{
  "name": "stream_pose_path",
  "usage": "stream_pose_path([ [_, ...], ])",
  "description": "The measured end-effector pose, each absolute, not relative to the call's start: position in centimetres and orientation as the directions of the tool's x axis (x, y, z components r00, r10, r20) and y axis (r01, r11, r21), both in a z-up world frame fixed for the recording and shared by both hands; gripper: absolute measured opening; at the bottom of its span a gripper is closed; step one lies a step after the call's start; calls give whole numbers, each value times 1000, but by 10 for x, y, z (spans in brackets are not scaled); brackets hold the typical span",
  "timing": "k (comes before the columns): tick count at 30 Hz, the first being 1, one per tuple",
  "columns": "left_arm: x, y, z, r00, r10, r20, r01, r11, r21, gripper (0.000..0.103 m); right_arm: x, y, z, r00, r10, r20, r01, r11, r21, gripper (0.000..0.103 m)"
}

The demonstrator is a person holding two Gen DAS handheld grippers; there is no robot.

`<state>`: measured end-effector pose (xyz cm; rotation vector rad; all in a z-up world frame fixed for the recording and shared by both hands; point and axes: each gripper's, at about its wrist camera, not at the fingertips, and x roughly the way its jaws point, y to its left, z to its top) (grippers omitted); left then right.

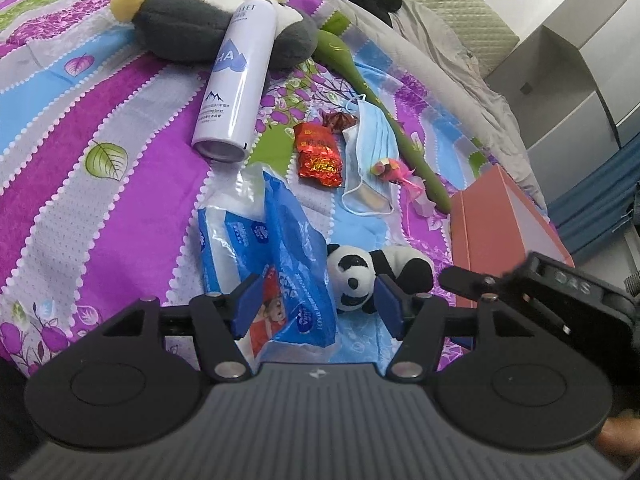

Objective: Organize soft objects
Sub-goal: 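Lift the wipes pack with left tool while right tool lifts the panda plush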

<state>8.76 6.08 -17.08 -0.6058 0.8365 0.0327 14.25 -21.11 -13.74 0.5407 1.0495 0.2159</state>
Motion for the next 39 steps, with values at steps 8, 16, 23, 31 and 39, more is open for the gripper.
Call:
stream_pose_path([
  [8, 89, 60, -176, 682, -188, -707, -271, 832, -483, 67, 161, -197, -158, 490, 404, -772, 125, 844, 521, 72],
  [16, 95, 53, -181, 683, -184, -707, -266, 839, -475, 67, 178, -188, -179, 464, 402, -789, 165, 836, 523, 71],
  [23, 100, 42, -187, 670, -180, -720, -246, 861, -445, 65, 185, -192, -197, 451, 414, -790, 217, 808, 547, 64],
  [31, 105, 35, -197, 654, -177, -736, -231, 880, -416, 64, 187, -198, -191, 448, 451, -772, 156, 810, 565, 48],
  [39, 105, 34, -195, 658, -158, -736, -230, 889, -396, 57, 182, -207, -172, 455, 404, -794, 62, 875, 480, 48],
])
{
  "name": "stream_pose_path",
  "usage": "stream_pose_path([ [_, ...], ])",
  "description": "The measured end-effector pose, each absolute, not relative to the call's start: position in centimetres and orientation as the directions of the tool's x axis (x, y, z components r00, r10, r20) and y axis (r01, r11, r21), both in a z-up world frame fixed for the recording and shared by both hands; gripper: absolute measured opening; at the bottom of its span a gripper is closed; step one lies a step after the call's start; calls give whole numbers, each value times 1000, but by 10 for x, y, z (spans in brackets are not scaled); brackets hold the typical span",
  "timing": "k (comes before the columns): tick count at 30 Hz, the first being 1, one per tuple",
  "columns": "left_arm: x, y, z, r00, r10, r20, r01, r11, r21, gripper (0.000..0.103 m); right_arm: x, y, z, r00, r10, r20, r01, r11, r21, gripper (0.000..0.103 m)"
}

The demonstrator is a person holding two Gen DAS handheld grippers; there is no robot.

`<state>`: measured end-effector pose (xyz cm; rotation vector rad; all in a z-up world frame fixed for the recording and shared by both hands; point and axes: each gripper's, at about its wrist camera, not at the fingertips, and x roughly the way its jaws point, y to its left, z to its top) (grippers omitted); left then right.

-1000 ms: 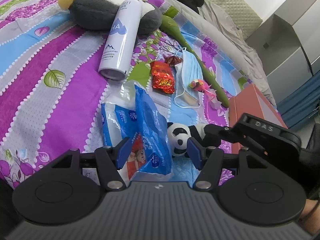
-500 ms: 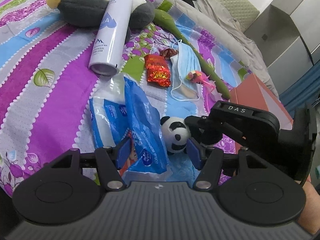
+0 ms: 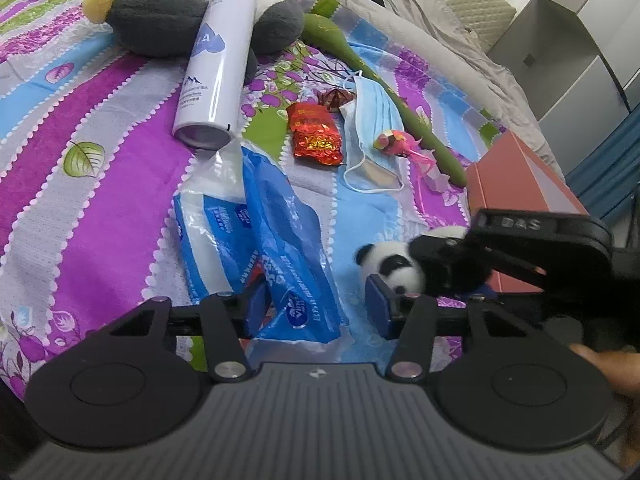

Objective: Organize soft objects
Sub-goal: 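Lift the wipes pack with left tool while right tool lifts the panda plush, then carry the wipes pack with left tool while right tool carries the panda over the box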

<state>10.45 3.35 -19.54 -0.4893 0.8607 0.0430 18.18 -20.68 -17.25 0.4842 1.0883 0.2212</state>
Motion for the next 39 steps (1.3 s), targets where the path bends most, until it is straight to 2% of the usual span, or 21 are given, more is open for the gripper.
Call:
stream_pose_path([
  [4, 105, 35, -197, 656, -147, -740, -233, 893, -384, 54, 177, -215, -166, 458, 391, -798, 30, 891, 454, 48],
  [10, 109, 36, -204, 638, -131, -758, -229, 908, -350, 21, 163, -219, -159, 472, 359, -805, -40, 921, 387, 48],
  [15, 108, 39, -201, 646, -115, -755, -235, 911, -339, 11, 155, -222, -154, 472, 352, -808, -76, 930, 361, 48],
  [26, 99, 39, -158, 684, -142, -716, -173, 921, -348, 9, 140, -219, -107, 552, 332, -765, -208, 943, 259, 48],
  [39, 90, 13, -72, 721, -241, -650, -2, 937, -351, 10, 113, -230, -31, 666, 338, -665, -293, 938, 183, 48],
])
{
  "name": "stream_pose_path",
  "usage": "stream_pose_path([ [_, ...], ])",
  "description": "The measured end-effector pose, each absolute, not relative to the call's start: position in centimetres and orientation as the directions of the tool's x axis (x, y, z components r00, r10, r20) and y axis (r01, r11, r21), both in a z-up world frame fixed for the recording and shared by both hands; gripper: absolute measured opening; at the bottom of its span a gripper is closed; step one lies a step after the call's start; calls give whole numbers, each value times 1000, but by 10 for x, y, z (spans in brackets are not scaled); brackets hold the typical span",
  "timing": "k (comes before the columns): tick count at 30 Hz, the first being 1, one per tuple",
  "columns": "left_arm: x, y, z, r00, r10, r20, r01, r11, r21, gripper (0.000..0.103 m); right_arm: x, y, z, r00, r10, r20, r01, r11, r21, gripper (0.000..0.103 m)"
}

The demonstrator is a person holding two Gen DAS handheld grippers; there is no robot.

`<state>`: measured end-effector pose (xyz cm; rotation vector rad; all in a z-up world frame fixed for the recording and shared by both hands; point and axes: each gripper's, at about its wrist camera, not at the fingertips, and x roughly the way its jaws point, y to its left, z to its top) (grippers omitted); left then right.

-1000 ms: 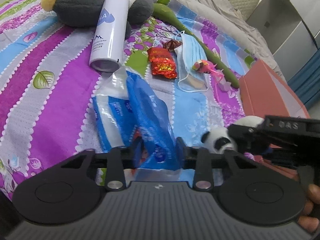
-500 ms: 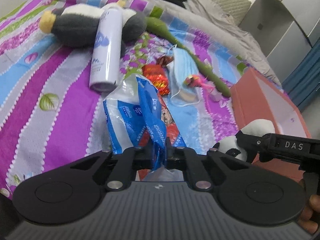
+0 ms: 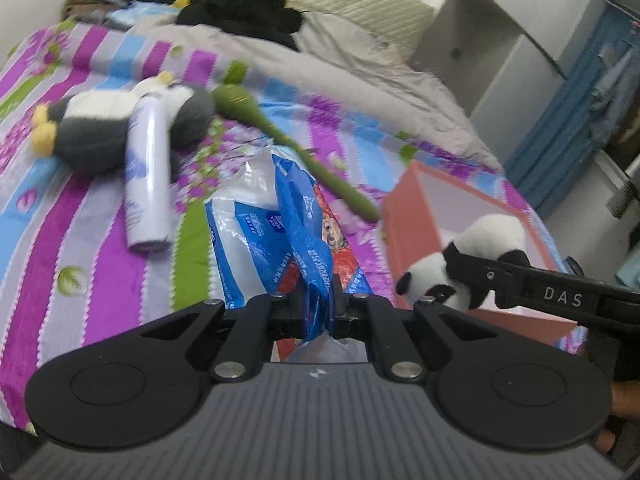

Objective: Organize soft objects
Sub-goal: 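Carry the wipes pack with left tool while right tool carries the panda over the box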

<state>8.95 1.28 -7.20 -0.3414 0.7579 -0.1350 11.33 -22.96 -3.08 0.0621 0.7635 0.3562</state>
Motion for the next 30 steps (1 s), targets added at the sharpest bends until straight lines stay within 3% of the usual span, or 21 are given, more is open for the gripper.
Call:
stream_pose_path([
  [12, 83, -24, -24, 741, -319, -591, 139, 934, -330, 10, 86, -250, 5, 746, 289, -600, -269, 955, 125, 48],
  [30, 111, -123, 4, 676, -495, -546, 355, 868, -348, 10, 62, -334, 20, 821, 128, -556, -80, 991, 110, 48],
])
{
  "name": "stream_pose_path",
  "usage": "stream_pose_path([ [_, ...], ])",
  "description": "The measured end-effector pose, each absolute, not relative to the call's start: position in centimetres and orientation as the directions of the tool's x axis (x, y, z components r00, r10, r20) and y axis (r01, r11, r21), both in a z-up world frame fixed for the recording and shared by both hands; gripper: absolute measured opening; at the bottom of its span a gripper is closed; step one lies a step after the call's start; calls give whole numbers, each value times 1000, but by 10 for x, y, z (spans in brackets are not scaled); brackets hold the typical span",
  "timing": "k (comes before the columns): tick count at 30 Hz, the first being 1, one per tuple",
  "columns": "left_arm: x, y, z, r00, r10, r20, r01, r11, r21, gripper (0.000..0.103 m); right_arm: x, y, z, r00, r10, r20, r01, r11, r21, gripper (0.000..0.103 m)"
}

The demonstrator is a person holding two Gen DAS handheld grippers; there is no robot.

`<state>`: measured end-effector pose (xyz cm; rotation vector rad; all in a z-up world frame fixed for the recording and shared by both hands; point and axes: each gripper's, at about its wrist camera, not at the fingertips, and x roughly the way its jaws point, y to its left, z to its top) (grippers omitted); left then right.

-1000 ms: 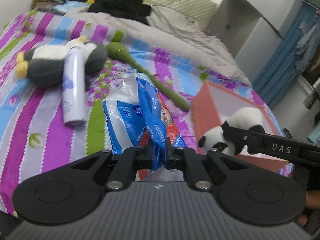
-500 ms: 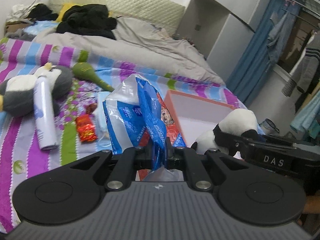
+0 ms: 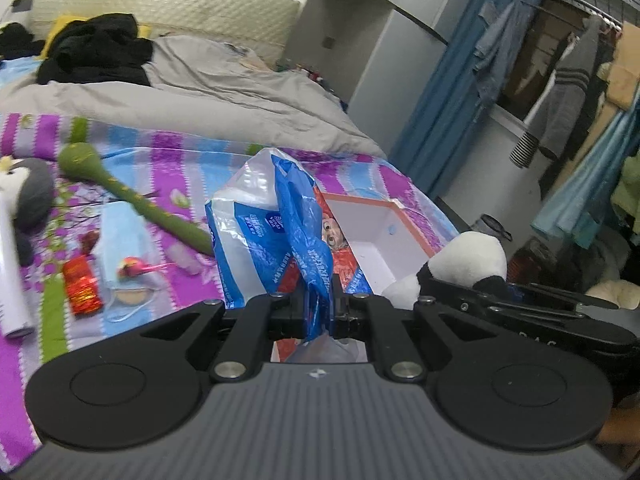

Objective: Organize soft objects
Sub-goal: 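Carry the wipes pack with left tool while right tool carries the panda over the box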

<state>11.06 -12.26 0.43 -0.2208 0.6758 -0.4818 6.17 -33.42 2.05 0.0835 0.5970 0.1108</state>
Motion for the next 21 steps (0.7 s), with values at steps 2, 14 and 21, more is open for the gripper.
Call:
stream_pose_path([
  [2, 119, -134, 4, 666, -502, -552, 367, 864, -344, 10, 67, -343, 19, 820, 117, -560, -65, 992, 112, 48],
  [14, 206, -202, -27, 572, -527, -629, 414, 847, -334, 10, 126, -396, -11, 764, 78, -640, 22, 989, 146, 48],
  [21, 267, -242, -63, 484, -534, -693, 424, 836, -348, 10, 163, -427, -44, 701, 47, -711, 88, 984, 152, 48],
])
